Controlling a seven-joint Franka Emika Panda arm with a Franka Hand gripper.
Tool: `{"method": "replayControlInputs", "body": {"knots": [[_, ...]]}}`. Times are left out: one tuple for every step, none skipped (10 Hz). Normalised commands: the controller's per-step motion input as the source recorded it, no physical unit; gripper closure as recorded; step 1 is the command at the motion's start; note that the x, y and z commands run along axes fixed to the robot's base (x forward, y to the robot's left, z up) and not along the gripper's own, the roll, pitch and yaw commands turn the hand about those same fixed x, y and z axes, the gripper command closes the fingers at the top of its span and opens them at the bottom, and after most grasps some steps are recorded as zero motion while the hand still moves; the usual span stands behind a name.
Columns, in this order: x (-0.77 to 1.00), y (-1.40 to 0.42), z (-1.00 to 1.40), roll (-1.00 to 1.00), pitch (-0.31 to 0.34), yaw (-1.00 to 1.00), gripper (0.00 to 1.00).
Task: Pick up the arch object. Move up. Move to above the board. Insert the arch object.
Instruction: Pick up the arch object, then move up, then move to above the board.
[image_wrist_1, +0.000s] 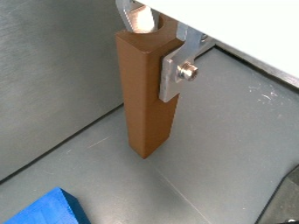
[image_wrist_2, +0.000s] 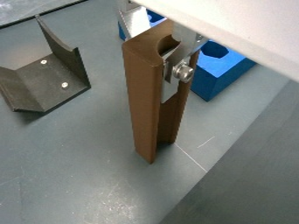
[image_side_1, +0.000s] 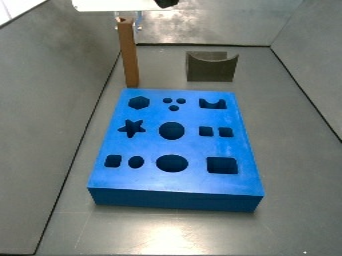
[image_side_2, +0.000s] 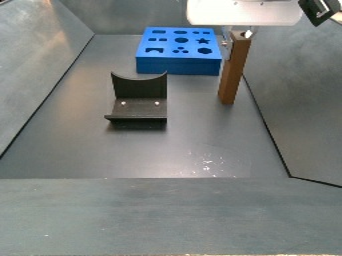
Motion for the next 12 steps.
{"method": "replayControlInputs", "body": {"knots": [[0.0, 0.0, 0.0, 0.0, 0.0, 0.0, 1.0], [0.0, 0.0, 0.0, 0.0, 0.0, 0.0, 1.0], [0.0, 0.0, 0.0, 0.0, 0.0, 0.0, 1.0], [0.0, 0.0, 0.83, 0.0, 0.0, 0.0, 1.0], [0.0, -0.08, 0.82, 0.0, 0.01, -0.05, 1.0], [-0.02, -0.07, 0.73, 0.0, 0.027, -0.04, 1.0], [-0.02, -0.05, 0.65, 0.0, 0.03, -0.03, 1.0], [-0.01, -0.02, 0.41, 0.0, 0.04, -0.01, 1.0], [0.0, -0.02, 0.3, 0.0, 0.048, -0.01, 1.0], [-0.35, -0.76, 1.0, 0.06, 0.167, 0.12, 1.0], [-0.35, -0.78, 1.0, 0.06, 0.147, 0.14, 1.0], [-0.32, -0.73, 1.0, 0.05, 0.101, 0.13, 1.0]]}}
